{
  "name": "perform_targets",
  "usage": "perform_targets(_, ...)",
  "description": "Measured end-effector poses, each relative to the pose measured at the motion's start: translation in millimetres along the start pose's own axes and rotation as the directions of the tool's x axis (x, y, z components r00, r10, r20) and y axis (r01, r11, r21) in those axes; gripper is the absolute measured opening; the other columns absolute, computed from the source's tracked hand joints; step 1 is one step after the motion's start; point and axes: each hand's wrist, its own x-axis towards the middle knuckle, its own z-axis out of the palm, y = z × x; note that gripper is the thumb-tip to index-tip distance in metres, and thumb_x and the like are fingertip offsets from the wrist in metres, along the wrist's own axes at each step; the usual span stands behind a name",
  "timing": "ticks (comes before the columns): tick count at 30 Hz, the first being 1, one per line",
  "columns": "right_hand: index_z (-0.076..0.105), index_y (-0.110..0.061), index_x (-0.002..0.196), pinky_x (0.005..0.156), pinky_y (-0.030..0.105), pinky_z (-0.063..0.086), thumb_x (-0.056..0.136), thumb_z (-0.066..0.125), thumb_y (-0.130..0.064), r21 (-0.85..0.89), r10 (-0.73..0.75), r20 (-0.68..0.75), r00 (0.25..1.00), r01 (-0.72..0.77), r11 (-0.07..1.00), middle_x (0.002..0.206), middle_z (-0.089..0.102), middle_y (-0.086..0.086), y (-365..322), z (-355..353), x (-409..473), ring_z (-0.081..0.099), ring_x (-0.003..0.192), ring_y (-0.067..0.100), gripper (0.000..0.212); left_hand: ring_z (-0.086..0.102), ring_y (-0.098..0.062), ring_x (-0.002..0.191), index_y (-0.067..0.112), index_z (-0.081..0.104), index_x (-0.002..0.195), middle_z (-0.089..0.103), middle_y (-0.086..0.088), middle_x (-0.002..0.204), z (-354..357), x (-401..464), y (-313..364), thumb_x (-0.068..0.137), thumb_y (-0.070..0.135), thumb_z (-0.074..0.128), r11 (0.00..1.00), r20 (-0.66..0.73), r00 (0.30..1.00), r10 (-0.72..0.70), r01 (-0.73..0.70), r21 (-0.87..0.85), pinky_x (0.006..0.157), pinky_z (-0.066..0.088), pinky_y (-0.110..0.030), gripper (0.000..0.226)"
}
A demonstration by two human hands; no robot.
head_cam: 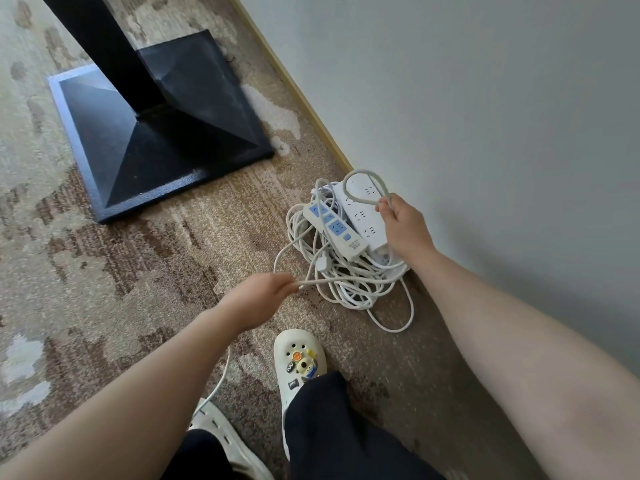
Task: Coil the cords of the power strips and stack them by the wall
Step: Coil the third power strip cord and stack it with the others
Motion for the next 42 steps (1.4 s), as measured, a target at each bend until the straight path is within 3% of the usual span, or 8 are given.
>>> perform_targets(7,0.052,-0.02,0.094,0.06,0.032,0.038,0.105,0.039,-0.032,-0.097,0.012,-0.06,0.998,-0.018,0.995,0.074,0.057,-0.002,3.2,-5.5,9.5,0.052,0.067,0.018,0.021,0.046,-0.008,0.049,0.025,0.069,0.097,0.064,0.004,0.068,-34.2,-14.0,-34.3,0.095,0.039,0.052,0.992,-0.116,0.985,-0.126,0.127,0.002,0.05,0.043,-0.022,0.022)
perform_targets(11,0.055,-0.019,0.09,0.051,0.03,0.038,0.104,0.037,-0.037,-0.129,0.031,0.085,0.996,-0.02,0.991,0.072,0.06,0.001,-12.4,7.2,4.6,0.052,0.057,0.016,0.028,0.052,-0.002,0.054,0.029,0.067,0.097,0.063,0.012,0.072,-30.6,1.1,19.8,0.095,0.041,0.051,0.988,-0.059,0.998,0.018,-0.009,0.155,0.054,0.046,-0.016,0.021)
perform_targets(15,0.057,-0.017,0.087,0.058,0.034,0.048,0.104,0.039,-0.032,0.025,0.068,0.368,0.927,-0.083,0.996,0.073,0.071,0.003,-23.8,14.5,-6.2,0.057,0.054,0.016,0.028,0.058,-0.007,0.066,0.024,0.064,0.084,0.062,0.01,0.077,-32.7,30.3,79.1,0.098,0.045,0.047,0.942,-0.106,0.982,0.158,-0.117,0.314,0.064,0.055,-0.029,0.03)
perform_targets(17,0.056,-0.01,0.088,0.056,0.031,0.049,0.103,0.041,-0.027,0.154,0.087,0.435,0.896,-0.17,0.973,0.073,0.07,0.007,-26.1,12.4,-11.6,0.063,0.056,0.019,0.027,0.056,-0.012,0.061,0.021,0.057,0.072,0.058,0.005,0.069,-38.1,43.8,97.4,0.097,0.043,0.049,0.937,-0.167,0.976,0.142,-0.078,0.34,0.056,0.049,-0.028,0.034)
perform_targets(20,0.054,-0.008,0.09,0.051,0.027,0.051,0.103,0.043,-0.022,0.308,0.095,0.467,0.879,-0.262,0.915,0.071,0.068,0.015,-24.3,7.4,-19.4,0.063,0.058,0.027,0.023,0.06,-0.019,0.066,0.012,0.062,0.079,0.06,-0.002,0.074,-38.8,53.5,111.9,0.094,0.041,0.056,0.939,-0.257,0.962,0.088,0.006,0.344,0.056,0.047,-0.03,0.033)
perform_targets(27,0.055,-0.017,0.08,0.045,0.024,0.034,0.103,0.047,-0.023,0.397,0.13,0.366,0.922,-0.281,0.874,0.056,0.044,-0.003,-10.0,12.7,-19.9,0.036,0.046,0.01,0.025,0.054,-0.013,0.06,0.013,0.066,0.092,0.063,0.0,0.076,-33.1,64.4,112.2,0.095,0.031,0.06,0.99,-0.28,0.959,0.037,0.003,0.141,0.056,0.045,-0.029,0.019)
perform_targets(37,0.057,-0.012,0.081,0.065,0.042,0.049,0.1,0.041,-0.035,0.056,0.146,0.138,0.98,-0.154,0.986,0.071,0.057,0.003,6.0,7.1,-16.3,0.054,0.067,0.023,0.034,0.038,-0.006,0.046,0.018,0.068,0.091,0.058,0.001,0.068,-38.3,27.8,42.7,0.097,0.032,0.053,0.971,-0.197,0.972,-0.126,0.08,-0.226,0.04,0.031,-0.013,0.022)
perform_targets(42,0.055,-0.011,0.082,0.06,0.034,0.038,0.102,0.04,-0.031,-0.018,0.17,0.051,0.984,-0.169,0.985,0.074,0.054,0.004,17.7,-6.5,-8.7,0.05,0.068,0.022,0.032,0.034,-0.001,0.043,0.017,0.07,0.092,0.051,0.006,0.061,-53.8,-0.4,9.7,0.097,0.028,0.053,0.95,-0.218,0.963,-0.155,0.085,-0.3,0.04,0.031,-0.014,0.021)
